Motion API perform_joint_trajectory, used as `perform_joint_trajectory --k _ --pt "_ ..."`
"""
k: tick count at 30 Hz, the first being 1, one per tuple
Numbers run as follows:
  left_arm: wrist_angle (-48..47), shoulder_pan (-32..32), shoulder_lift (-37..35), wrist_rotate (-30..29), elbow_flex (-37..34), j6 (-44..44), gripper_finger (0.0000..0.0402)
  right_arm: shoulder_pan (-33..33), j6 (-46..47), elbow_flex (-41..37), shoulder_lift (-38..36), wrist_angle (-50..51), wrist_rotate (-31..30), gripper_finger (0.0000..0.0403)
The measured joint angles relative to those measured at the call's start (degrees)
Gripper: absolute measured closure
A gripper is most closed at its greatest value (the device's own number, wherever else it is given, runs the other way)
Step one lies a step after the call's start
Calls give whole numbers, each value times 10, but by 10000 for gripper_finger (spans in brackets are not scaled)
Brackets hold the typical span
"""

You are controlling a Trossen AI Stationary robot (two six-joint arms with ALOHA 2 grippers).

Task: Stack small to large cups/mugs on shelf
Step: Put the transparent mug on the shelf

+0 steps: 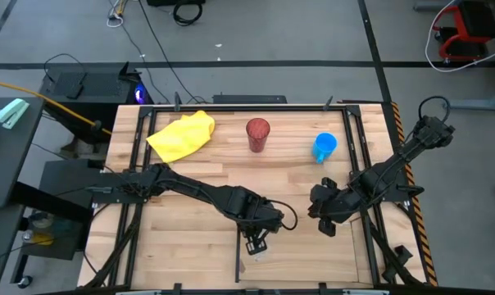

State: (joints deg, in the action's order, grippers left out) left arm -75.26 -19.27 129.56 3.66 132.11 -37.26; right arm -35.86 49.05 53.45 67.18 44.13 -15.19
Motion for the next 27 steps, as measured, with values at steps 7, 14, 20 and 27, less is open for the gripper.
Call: perform_joint_trajectory --k 7,14,20,27 --pt "1 2 0 0 0 4 399 -23 -95 0 10 -174 -8 317" --pt "1 9 0 -4 0 9 399 -22 -92 0 90 -200 -4 317" --pt "-12 11 13 -4 1 19 399 -23 -98 0 152 -279 3 317" --pt "-12 15 29 9 0 20 400 -10 -103 0 203 -347 -8 317"
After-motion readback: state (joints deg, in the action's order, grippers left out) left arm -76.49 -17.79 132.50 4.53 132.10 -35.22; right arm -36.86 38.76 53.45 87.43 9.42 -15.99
